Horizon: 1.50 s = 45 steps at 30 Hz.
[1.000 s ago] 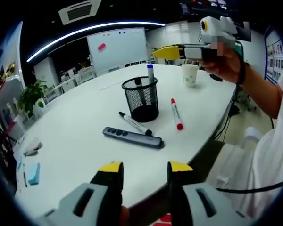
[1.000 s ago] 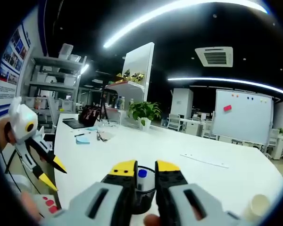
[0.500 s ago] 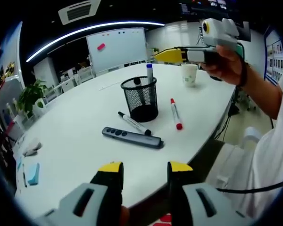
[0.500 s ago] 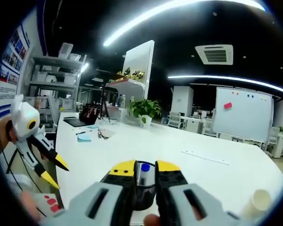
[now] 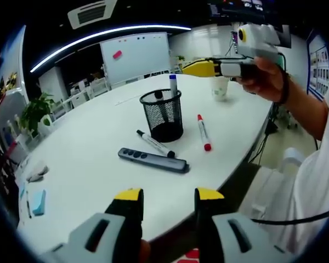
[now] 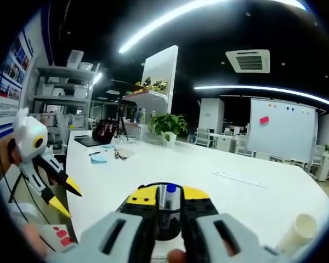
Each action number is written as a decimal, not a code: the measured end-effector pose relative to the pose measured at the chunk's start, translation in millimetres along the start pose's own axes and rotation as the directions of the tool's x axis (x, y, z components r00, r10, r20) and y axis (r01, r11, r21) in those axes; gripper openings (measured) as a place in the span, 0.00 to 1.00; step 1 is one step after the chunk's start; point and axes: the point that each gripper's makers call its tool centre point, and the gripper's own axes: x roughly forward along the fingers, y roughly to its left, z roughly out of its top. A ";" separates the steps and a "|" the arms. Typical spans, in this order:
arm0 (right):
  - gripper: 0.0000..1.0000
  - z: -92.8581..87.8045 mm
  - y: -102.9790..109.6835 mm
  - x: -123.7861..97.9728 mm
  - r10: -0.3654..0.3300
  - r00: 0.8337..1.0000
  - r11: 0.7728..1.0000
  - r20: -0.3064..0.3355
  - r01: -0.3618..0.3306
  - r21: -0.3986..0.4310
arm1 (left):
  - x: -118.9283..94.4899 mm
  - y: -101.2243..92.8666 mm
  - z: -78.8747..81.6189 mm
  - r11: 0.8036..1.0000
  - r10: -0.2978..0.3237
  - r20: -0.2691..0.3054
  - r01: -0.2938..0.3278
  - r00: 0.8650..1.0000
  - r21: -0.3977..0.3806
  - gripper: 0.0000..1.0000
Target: Place the scattered laser pointers and whiteboard markers into the pen holder and stack the scattered paper cups together
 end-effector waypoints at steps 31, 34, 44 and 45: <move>0.14 -13.0 -13.2 -10.0 -0.011 0.999 1.000 -0.038 0.010 -0.010 | 0.0 -2.6 -2.1 1.000 -0.006 0.002 0.006 1.000 -0.003 0.38; 0.15 -13.7 -12.9 -11.0 -0.012 0.999 1.000 -0.043 0.011 -0.021 | 0.0 -2.3 -3.1 1.000 -0.004 -0.001 0.004 1.000 -0.003 0.38; 0.19 -19.2 -13.6 -13.3 -0.015 0.998 0.999 -0.061 0.012 -0.042 | 0.3 -3.2 -1.1 1.000 -0.007 0.004 0.007 1.000 -0.002 0.38; 0.19 -20.8 -13.4 -13.3 -0.012 0.998 0.999 -0.065 0.009 -0.043 | 0.1 -2.6 -1.1 1.000 -0.005 0.004 0.005 1.000 -0.002 0.38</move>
